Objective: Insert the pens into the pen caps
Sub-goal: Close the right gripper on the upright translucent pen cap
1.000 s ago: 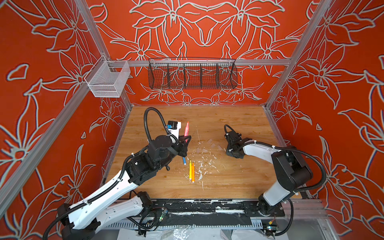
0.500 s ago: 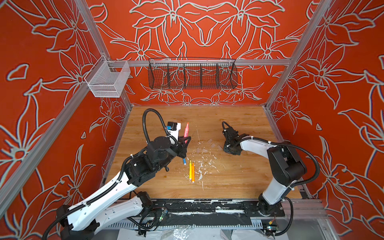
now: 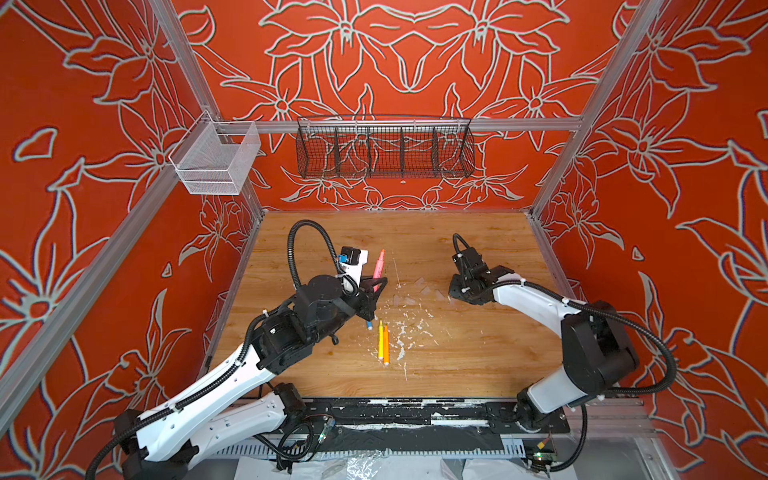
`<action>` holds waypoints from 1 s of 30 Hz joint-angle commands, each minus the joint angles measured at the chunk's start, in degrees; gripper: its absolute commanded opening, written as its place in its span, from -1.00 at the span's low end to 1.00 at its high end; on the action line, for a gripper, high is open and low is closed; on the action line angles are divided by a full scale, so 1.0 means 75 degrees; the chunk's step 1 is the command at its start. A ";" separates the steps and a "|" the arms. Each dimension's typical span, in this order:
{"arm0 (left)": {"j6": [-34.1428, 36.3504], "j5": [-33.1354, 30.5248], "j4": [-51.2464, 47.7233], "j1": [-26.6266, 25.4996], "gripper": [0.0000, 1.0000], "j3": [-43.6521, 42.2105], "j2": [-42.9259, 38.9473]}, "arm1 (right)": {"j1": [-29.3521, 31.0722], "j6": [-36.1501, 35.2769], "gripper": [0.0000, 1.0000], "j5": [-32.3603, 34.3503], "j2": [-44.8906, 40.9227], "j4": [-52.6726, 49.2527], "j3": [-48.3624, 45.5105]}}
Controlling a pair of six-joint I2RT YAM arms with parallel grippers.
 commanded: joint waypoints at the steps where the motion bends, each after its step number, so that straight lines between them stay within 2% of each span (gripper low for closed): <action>1: 0.0146 0.0230 0.0315 0.0037 -1.00 0.0011 -0.0102 | 0.0080 0.0032 -0.22 -0.0144 0.0417 -0.0249 0.0303; 13: 0.0195 0.0362 0.0351 0.0038 -1.00 0.0022 -0.0066 | 0.0109 -0.0101 -0.23 -0.0058 0.1397 -0.0454 0.0718; 30: 0.0335 0.0401 0.0447 0.0035 -1.00 -0.0010 -0.0184 | 0.0130 -0.0123 -0.54 0.0202 0.1753 -0.0479 0.0503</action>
